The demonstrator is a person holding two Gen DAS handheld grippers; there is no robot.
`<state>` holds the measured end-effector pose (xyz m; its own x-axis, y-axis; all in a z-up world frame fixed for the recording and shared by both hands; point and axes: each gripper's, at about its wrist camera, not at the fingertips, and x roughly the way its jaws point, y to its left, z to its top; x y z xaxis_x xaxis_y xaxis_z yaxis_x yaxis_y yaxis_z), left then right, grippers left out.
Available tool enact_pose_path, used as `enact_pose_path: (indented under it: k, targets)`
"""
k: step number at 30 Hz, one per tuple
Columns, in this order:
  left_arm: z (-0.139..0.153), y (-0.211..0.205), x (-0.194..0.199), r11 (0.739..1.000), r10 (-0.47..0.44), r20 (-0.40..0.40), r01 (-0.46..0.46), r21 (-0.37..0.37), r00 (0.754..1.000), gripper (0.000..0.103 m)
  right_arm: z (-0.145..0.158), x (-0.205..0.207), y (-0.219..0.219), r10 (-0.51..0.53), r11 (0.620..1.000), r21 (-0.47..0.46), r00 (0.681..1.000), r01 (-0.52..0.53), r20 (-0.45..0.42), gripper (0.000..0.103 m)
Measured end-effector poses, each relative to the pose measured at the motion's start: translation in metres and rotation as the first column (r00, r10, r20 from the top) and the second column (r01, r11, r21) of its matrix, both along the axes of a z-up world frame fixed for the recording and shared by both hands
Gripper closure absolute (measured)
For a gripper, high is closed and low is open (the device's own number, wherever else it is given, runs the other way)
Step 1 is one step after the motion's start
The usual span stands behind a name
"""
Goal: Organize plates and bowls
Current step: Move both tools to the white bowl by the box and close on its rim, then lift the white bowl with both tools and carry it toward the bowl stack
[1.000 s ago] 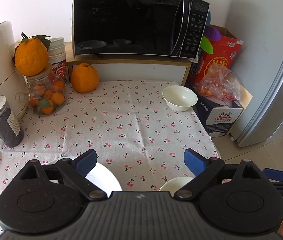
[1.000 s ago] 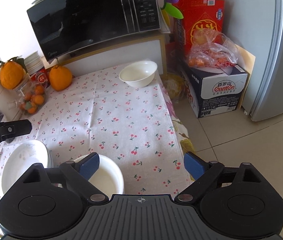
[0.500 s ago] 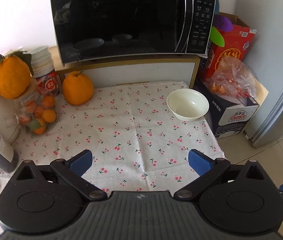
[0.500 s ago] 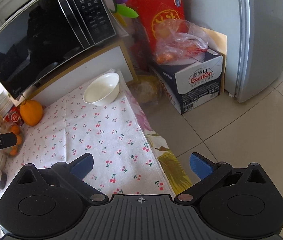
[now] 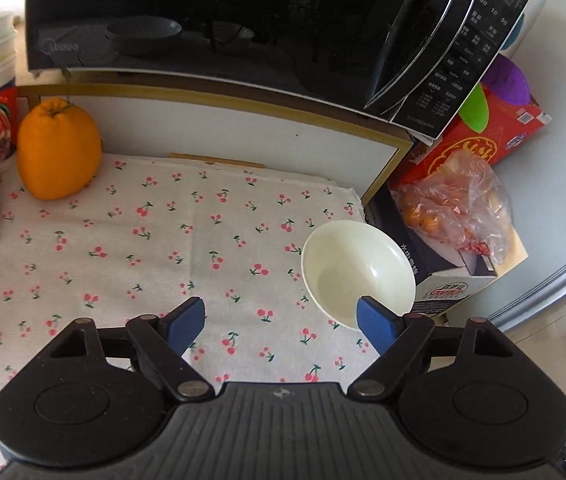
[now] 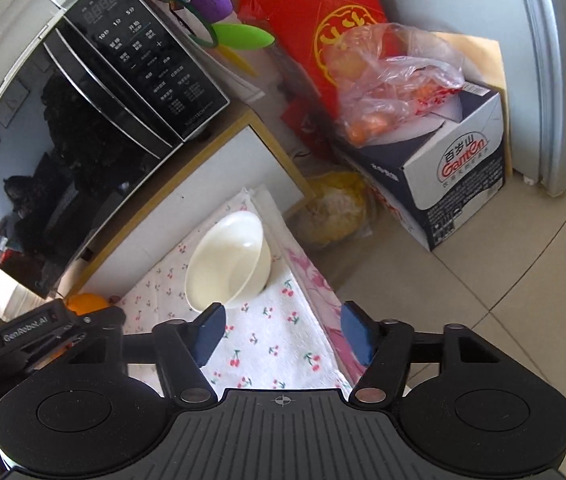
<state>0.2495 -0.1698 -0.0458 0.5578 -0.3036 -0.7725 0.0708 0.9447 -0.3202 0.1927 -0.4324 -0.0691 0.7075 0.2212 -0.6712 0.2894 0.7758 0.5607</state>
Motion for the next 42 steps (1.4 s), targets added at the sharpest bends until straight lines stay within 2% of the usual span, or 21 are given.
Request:
enact_pose_path:
  k: [4,6,10,13,16,18,20,21,25,29,33,42]
  targets:
    - [-0.028,-0.007,0.019,1.0,-0.016,-0.063,0.014,-0.027,0.998,0.036,-0.01,0.03,0.006,0.015,1.0,0.011,1.0,-0.015,-0.014,0.05]
    - [-0.035,-0.008,0.03,0.999,-0.033,-0.098,0.03,-0.038,0.995,0.048,-0.015,0.043,0.011,0.026,1.0,0.014,0.999,-0.025,-0.019,0.05]
    - [-0.032,-0.005,0.04,0.996,-0.03,-0.055,0.025,-0.091,0.998,0.047,-0.024,0.064,0.021,0.033,0.999,0.006,0.999,-0.033,-0.033,0.05]
    - [-0.038,-0.008,0.048,0.991,-0.035,-0.064,0.026,-0.13,0.997,0.049,-0.031,0.071,0.025,0.029,1.0,0.0,0.998,-0.029,-0.052,0.065]
    - [-0.05,-0.018,0.054,0.992,-0.091,-0.11,0.08,-0.101,0.99,0.067,-0.035,0.075,0.024,0.024,1.0,-0.008,0.998,-0.025,-0.054,0.072]
    - [-0.056,-0.022,0.055,0.992,-0.114,-0.128,0.105,-0.073,0.985,0.084,-0.039,0.077,0.025,0.026,1.0,-0.015,0.998,-0.027,-0.054,0.078]
    - [-0.058,-0.02,0.057,0.988,-0.121,-0.139,0.106,-0.109,0.983,0.093,-0.044,0.079,0.03,0.047,0.999,-0.018,0.997,-0.048,-0.063,0.092]
    - [-0.057,-0.017,0.057,0.986,-0.115,-0.139,0.096,-0.133,0.984,0.094,-0.045,0.08,0.032,0.055,0.998,-0.023,0.996,-0.057,-0.067,0.094]
    - [-0.045,-0.012,0.051,0.981,-0.138,-0.097,0.122,-0.149,0.986,0.096,-0.04,0.075,0.035,0.062,0.997,-0.031,0.997,-0.063,-0.047,0.094]
    - [-0.031,-0.009,0.039,0.979,-0.153,-0.085,0.139,-0.15,0.985,0.095,-0.02,0.066,0.033,0.087,0.996,-0.026,0.996,-0.087,-0.02,0.095]
    - [0.001,-0.008,0.019,0.98,-0.175,-0.031,0.17,-0.105,0.984,0.095,0.008,0.05,0.035,0.117,0.993,-0.016,0.993,-0.116,0.013,0.095]
    - [0.087,0.011,-0.051,0.978,-0.178,0.122,0.189,-0.084,0.976,0.095,0.086,-0.015,0.046,0.169,0.986,-0.012,0.97,-0.169,0.173,0.094]
